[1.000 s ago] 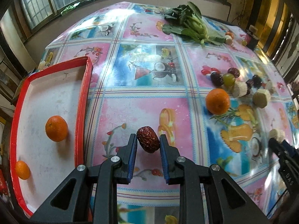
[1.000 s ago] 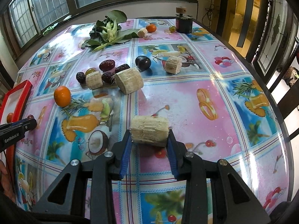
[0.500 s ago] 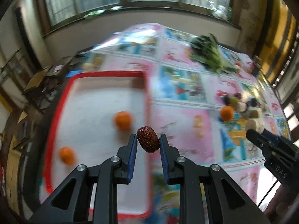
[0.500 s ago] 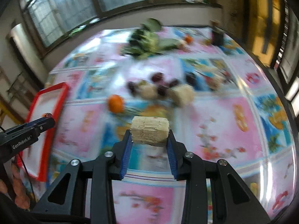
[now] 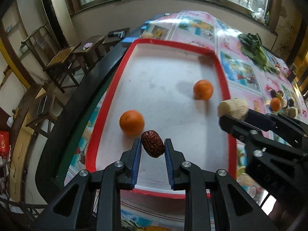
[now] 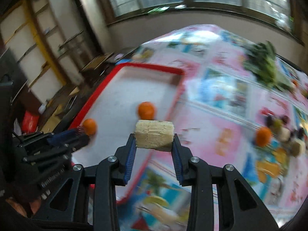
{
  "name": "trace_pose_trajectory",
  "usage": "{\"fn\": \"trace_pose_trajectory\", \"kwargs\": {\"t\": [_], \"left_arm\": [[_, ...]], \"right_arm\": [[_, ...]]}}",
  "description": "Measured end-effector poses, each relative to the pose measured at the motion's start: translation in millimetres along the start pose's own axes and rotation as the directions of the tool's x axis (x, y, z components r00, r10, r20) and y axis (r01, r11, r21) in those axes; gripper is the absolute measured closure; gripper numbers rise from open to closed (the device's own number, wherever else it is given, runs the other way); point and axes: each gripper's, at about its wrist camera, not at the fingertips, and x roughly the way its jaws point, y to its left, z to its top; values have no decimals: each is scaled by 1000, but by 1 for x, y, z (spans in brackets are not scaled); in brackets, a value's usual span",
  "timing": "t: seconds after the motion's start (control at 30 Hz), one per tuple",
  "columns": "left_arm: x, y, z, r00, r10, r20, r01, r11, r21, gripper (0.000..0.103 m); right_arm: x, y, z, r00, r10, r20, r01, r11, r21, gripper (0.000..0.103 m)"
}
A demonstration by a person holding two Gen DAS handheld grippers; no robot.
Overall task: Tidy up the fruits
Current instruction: 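Carry the red date in the left gripper to the tray while right gripper carries the pale cylinder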
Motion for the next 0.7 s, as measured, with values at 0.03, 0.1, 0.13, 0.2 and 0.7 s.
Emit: {"fn": "trace_pose_trajectory", "kwargs": {"t": [0.03, 0.1, 0.13, 0.2, 0.7], "left_arm": [[3, 3, -1, 1000, 1, -6, -1, 1000, -2, 80], [11, 6, -3, 1000, -3, -26, 3, 1000, -10, 80], [15, 7, -4, 999, -4, -34, 4, 1000, -13, 80], [19, 8, -5, 999, -9, -42, 9, 1000, -13, 80], [33, 9, -8, 998, -25, -61, 25, 1000, -2, 78]], "right_arm": [[7, 7, 0, 1000, 4, -11, -4, 1000, -17, 66], [18, 16, 0, 1000, 3, -30, -4, 999, -42, 65], [25, 19, 1, 999, 3, -41, -5, 999, -50, 65], [33, 24, -1, 998, -4, -56, 1, 998, -61, 65], [56, 29, -7, 993, -66, -96, 56, 994, -98, 65]]}}
